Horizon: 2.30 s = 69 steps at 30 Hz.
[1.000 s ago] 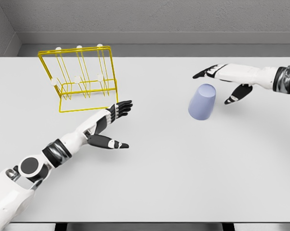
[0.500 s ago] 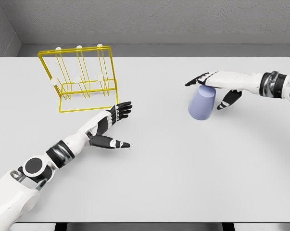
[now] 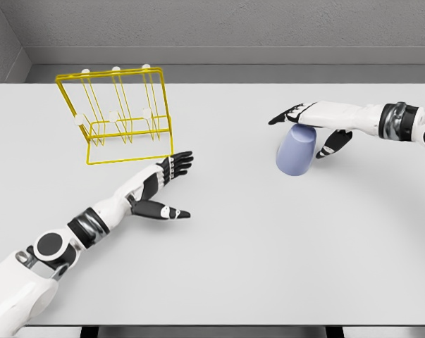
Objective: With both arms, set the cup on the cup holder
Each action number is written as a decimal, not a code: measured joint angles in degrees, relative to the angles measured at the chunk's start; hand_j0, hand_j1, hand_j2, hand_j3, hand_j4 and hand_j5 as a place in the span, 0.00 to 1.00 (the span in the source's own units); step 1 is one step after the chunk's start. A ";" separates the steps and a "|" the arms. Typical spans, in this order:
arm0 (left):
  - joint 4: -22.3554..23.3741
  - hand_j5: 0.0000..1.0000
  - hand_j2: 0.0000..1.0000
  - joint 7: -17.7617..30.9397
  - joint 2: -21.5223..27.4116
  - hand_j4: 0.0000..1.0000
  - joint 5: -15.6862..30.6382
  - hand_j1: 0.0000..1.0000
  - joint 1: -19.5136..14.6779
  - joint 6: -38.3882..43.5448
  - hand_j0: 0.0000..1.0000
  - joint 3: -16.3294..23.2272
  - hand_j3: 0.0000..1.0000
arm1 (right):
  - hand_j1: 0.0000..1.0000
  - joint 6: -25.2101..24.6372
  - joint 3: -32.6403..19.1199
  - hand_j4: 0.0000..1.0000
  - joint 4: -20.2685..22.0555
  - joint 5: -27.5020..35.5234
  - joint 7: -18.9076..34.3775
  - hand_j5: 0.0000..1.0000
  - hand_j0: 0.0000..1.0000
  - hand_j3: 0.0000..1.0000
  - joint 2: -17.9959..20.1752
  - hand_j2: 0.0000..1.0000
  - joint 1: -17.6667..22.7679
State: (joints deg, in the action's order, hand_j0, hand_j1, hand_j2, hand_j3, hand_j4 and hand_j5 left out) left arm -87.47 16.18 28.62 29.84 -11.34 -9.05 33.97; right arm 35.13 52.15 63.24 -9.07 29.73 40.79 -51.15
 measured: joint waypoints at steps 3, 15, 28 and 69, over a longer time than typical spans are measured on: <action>-0.04 1.00 1.00 0.07 0.13 1.00 -0.02 1.00 -0.09 -0.10 1.00 -0.10 1.00 | 1.00 0.00 0.50 1.00 0.45 0.00 0.00 1.00 1.00 1.00 0.31 1.00 -0.09; -0.36 1.00 1.00 0.34 0.47 1.00 -0.02 1.00 0.00 -0.70 1.00 -0.63 1.00 | 0.85 0.00 1.72 0.85 1.54 -0.05 0.94 0.85 0.85 0.85 0.49 0.85 0.00; -0.32 1.00 1.00 0.24 0.64 1.00 -0.17 1.00 0.62 -4.95 1.00 -0.66 1.00 | 0.70 -0.58 1.69 0.70 1.39 1.17 1.27 0.70 0.70 0.70 0.45 0.70 -0.09; -0.21 1.00 1.00 0.35 0.52 1.00 -1.86 1.00 0.70 -10.65 1.00 -0.66 1.00 | 0.62 0.03 1.97 0.62 7.17 -0.01 2.17 0.62 0.62 0.62 0.83 0.62 -3.16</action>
State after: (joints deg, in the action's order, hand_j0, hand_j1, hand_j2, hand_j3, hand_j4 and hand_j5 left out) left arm -87.68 16.53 29.14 27.97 -10.63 -19.70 33.31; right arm 35.16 54.12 70.42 -9.08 31.90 41.62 -54.32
